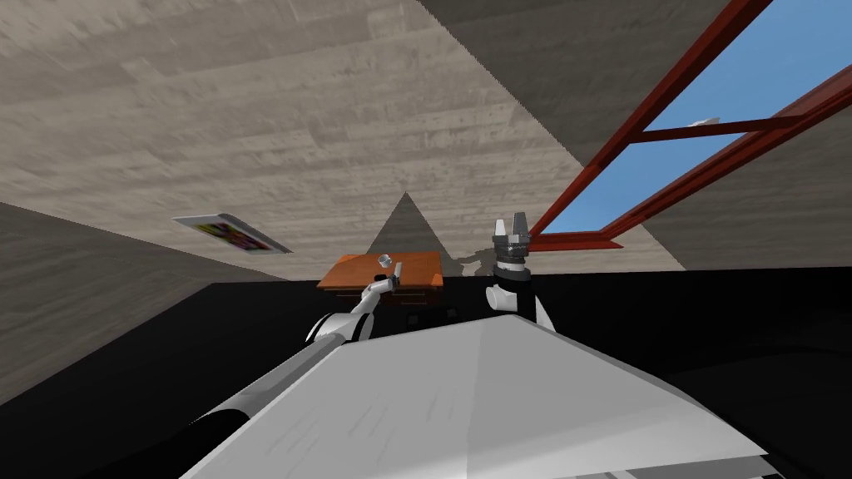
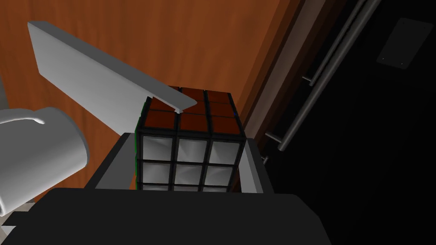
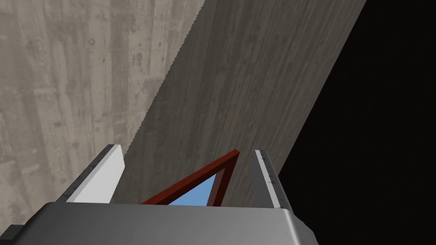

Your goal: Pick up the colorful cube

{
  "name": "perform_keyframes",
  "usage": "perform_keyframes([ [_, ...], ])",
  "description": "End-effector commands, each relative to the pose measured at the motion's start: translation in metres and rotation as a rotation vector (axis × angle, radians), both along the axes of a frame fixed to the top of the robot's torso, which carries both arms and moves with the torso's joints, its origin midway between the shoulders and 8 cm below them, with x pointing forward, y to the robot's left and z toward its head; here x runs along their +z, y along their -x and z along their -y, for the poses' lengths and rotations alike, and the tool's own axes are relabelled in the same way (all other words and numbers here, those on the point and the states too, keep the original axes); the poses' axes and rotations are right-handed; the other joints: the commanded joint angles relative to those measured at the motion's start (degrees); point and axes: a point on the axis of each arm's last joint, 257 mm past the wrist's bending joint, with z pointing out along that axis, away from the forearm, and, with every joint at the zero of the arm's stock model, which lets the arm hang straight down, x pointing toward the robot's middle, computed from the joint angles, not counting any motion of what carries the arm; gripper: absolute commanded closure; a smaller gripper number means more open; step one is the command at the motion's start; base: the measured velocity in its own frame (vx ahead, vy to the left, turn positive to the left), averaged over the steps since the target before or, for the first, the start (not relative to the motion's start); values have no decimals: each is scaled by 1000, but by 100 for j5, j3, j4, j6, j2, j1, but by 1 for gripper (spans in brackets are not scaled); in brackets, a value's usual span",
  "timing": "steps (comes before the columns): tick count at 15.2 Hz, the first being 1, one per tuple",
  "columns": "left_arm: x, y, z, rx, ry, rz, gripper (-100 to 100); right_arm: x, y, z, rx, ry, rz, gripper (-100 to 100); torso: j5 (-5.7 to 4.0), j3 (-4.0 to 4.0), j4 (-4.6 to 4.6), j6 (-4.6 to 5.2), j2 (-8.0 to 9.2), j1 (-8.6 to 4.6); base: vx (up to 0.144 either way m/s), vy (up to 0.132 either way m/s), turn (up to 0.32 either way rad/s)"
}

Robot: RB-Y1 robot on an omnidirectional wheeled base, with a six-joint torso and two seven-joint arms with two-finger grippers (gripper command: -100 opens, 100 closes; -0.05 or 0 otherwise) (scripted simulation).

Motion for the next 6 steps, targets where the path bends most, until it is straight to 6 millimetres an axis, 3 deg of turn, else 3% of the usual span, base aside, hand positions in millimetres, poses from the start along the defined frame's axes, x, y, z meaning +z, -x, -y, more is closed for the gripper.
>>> perform_keyframes([
  [1, 6, -5, 3, -22, 2, -3, 100, 0, 0, 0, 0, 0, 0, 0, 0, 0, 0, 0, 0, 0, -16, -26, 184],
  [4, 12, -10, 5, -42, 2, -4, 100, 0, 0, 0, 0, 0, 0, 0, -5, 7, 0, -13, 14, -17, -30, -55, 182],
  [6, 12, -10, 5, -39, 1, 0, 100, 0, 0, 0, 0, 0, 0, 0, -3, 9, -1, -10, 19, -20, -29, -37, 83],
])
